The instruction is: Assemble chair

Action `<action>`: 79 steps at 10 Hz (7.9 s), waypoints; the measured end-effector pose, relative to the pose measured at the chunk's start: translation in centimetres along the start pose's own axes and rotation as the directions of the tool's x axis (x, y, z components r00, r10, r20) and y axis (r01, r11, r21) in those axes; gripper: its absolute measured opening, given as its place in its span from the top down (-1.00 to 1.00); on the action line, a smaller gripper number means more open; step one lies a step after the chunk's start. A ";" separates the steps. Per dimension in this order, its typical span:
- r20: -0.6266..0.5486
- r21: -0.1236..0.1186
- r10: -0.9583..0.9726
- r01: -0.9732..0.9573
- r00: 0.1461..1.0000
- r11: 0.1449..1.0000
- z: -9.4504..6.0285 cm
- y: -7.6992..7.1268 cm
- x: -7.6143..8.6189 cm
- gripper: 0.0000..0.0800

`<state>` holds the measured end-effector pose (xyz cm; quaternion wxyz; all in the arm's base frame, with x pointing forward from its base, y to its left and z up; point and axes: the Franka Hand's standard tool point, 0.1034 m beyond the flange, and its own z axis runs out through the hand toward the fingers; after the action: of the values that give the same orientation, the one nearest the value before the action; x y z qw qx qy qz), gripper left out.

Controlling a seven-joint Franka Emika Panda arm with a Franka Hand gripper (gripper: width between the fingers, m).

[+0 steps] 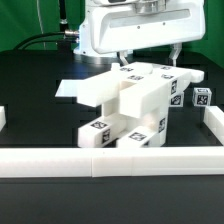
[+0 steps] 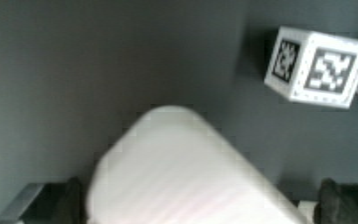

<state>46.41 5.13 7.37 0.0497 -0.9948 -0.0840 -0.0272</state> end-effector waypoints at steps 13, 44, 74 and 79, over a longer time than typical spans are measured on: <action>0.095 0.050 -0.079 0.075 0.992 0.996 0.2 -1.5 1.3 -0.62; 0.193 -0.012 0.202 -0.203 0.960 0.979 4.1 -12.3 -3.3 -0.62; 0.179 -0.040 0.290 -0.288 0.940 0.957 7.4 -12.5 -1.9 0.01; 0.171 -0.036 0.289 -0.287 0.942 0.957 6.8 -12.6 -1.9 0.29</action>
Offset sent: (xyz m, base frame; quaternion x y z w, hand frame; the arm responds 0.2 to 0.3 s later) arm 0.0255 0.0109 -0.0031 0.0149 0.0152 -0.0085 0.9997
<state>42.72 17.86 1.71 0.0404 -0.9952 0.0584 0.0671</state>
